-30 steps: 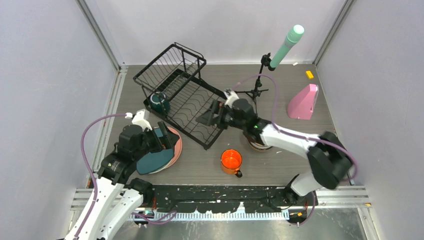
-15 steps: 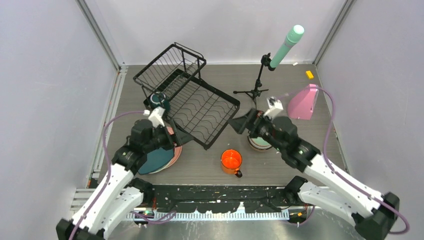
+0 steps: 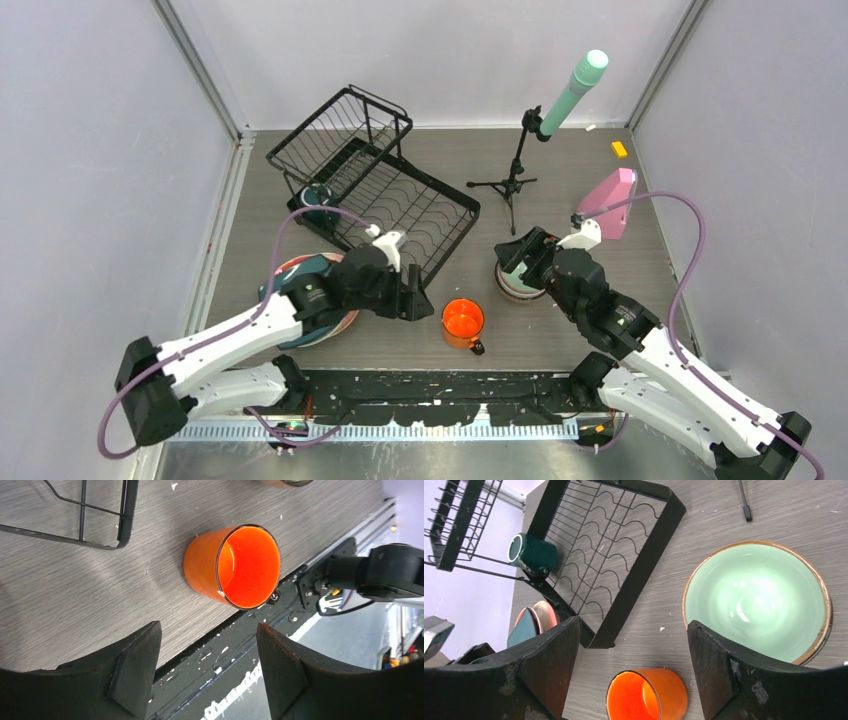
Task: Load the mixed dishes into the dish rack
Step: Pick up the cup at the corner of the board.
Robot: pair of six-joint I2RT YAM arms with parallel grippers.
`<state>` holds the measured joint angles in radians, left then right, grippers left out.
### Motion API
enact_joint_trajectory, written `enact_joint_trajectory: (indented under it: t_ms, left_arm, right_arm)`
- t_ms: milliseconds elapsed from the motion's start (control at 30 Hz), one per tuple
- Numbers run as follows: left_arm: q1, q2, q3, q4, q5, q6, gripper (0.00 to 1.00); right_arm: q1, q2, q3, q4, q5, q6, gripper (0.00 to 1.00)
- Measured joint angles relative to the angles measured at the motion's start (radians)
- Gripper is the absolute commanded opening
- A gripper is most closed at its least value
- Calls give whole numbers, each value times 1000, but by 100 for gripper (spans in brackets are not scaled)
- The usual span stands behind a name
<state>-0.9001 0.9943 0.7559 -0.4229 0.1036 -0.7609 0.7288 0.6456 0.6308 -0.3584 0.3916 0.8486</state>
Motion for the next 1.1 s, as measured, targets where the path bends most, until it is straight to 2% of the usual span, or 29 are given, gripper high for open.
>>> enact_joint_trajectory:
  t_ms: [267,667,733,767,833,1100]
  left_arm:
    - [-126,222,118,-5,-110,-26,69]
    - [-201,478,314,-88,-198,-25,56]
    - [-223,515,325,-112,-219,-25,52]
    - [-232,530,325,-121,-226,-25,43]
    - [-242,558,325,-141,-234,-29,36]
    - [-251,612,338,-164,-236,-25,30]
  right_arm:
    - [0,-5,0,-49,16,34,78]
    - [0,-130,-3,-125,8,111,74]
    - [0,-151,-3,-152,12,112,74]
    - [0,-158,-3,-163,15,112,74]
    - [0,-161,-3,-182,17,112,73]
    - [0,-154,-3,-228,13,145,72]
